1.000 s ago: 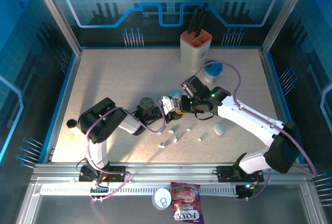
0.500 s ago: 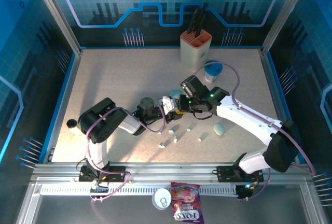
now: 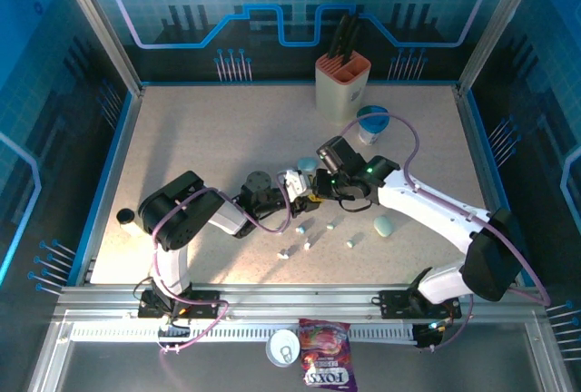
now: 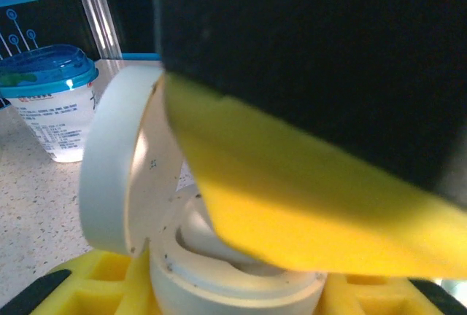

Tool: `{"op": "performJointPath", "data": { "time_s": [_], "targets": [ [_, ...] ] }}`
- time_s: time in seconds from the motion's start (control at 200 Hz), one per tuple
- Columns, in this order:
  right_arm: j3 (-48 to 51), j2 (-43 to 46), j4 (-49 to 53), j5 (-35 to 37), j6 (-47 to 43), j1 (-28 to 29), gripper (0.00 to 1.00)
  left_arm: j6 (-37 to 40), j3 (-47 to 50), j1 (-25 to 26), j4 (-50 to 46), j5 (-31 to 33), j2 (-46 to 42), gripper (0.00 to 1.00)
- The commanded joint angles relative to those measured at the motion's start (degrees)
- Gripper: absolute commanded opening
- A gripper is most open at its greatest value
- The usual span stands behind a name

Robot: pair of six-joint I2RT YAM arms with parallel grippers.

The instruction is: Insert wireless bluetooth earbuds into charging case

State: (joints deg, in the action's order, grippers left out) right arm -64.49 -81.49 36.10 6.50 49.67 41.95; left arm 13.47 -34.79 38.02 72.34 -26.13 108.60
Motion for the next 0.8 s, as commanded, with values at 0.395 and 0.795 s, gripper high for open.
{"op": "performJointPath", "data": {
  "time_s": [0.395, 0.795],
  "targets": [
    [1.82, 5.61, -0.93, -0.57, 0.15, -0.66, 0.52, -1.92, -0.42, 0.38, 4.3, 0.55, -0.74, 0.35],
    [18.84, 29.08, -11.57, 4.6, -4.73, -2.52, 0.62, -3.59, 1.23, -2.82, 4.68, 0.24, -3.77, 0.35]
  ]
}}
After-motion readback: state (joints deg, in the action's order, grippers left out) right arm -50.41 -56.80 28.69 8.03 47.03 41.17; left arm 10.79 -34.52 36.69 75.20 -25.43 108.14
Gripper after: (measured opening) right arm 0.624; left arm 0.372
